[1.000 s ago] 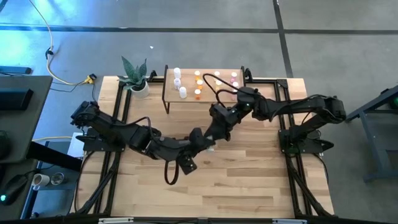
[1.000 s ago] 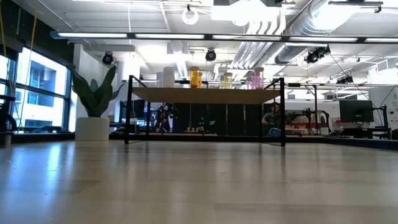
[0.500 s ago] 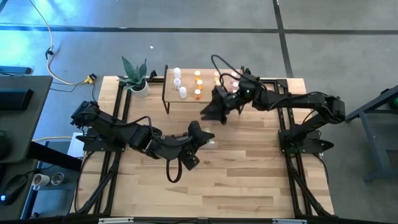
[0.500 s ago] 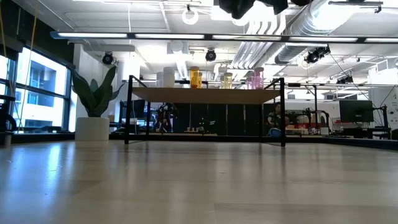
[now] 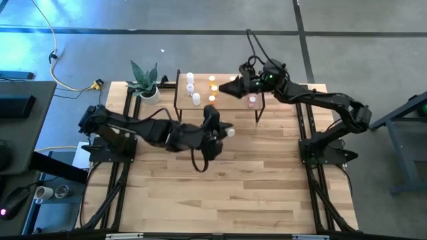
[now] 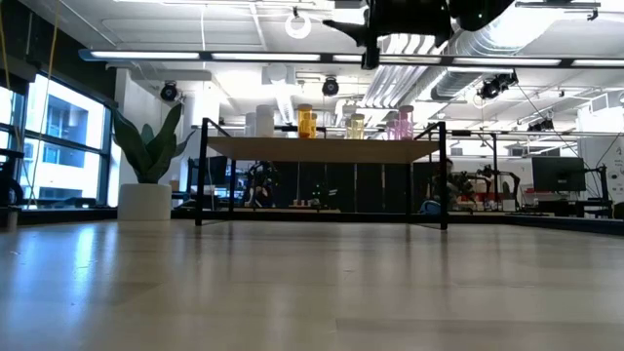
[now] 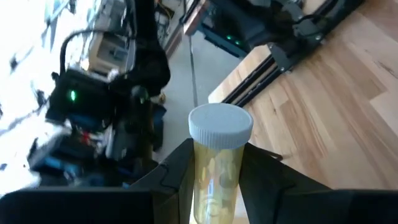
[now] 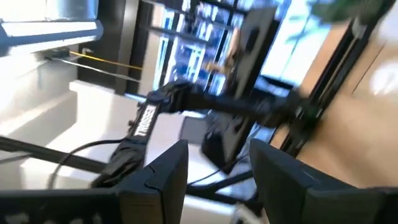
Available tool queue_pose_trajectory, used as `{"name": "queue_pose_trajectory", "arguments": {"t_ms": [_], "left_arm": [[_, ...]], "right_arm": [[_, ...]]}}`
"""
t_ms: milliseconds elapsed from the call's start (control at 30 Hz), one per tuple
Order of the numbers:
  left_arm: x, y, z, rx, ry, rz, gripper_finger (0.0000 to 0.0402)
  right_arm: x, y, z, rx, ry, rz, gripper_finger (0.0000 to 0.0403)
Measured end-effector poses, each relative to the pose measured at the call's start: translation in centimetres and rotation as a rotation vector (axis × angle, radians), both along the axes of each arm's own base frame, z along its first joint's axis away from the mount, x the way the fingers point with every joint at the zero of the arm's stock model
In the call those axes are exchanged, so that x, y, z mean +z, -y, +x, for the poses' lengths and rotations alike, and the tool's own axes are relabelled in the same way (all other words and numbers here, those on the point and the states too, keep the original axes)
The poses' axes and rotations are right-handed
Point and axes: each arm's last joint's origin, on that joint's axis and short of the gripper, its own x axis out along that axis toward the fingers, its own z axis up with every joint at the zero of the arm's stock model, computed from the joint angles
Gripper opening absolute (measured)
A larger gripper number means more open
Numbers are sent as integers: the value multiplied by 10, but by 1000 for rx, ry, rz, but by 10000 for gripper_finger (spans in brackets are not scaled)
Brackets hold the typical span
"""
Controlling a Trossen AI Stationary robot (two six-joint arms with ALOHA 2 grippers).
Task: Pick and place medicine bottles onto shelf by color
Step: Put the yellow pill bottle on the shelf aligned with the other yellow pill bottle
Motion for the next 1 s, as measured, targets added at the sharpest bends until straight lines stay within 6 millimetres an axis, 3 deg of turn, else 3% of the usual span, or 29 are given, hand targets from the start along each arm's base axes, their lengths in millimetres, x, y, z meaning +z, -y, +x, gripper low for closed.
{"name": "queue_pose_trajectory", "arguments": {"t_ms": [267, 500, 767, 1000], "left_arm": [[0, -38, 2, 158, 135, -209, 95], [0, -58, 1, 294, 296, -424, 95], [0, -68, 0, 391, 446, -616, 95], [1, -69, -1, 455, 544, -713, 95]], "right_arm": [[1, 24, -13, -86, 40, -327, 163], [6, 34, -21, -79, 117, -595, 163], [21, 40, -42, -117, 180, -910, 163], [49, 25, -65, -181, 268, -1208, 163]]}}
